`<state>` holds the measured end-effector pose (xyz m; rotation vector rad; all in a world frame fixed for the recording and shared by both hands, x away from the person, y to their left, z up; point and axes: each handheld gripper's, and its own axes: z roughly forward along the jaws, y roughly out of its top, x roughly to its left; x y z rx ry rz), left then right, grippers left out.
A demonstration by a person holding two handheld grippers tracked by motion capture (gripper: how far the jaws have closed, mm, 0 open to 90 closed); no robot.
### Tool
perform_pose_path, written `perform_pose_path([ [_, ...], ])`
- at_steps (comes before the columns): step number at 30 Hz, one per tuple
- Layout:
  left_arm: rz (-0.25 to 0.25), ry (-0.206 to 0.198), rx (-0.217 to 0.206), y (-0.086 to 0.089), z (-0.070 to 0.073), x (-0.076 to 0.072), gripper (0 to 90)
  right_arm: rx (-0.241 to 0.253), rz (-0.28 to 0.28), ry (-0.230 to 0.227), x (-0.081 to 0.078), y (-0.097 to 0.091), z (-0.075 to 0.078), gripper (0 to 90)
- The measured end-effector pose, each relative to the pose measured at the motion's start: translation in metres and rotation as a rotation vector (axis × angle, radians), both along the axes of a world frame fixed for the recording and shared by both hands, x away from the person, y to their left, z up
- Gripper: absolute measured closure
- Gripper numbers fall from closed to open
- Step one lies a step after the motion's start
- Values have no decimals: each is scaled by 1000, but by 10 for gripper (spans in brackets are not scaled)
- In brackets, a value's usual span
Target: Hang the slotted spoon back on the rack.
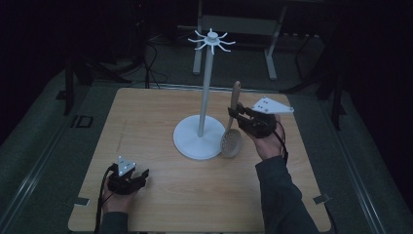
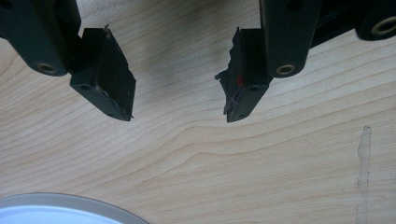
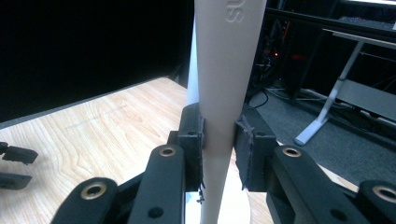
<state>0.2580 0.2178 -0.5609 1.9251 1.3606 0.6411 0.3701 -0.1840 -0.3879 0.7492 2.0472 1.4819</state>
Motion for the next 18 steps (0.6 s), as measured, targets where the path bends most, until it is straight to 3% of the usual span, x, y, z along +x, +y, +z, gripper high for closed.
perform_pose_path([
  [18,1,0,-1,0,0,0,433,14,-8,-3,5,2,14,737],
])
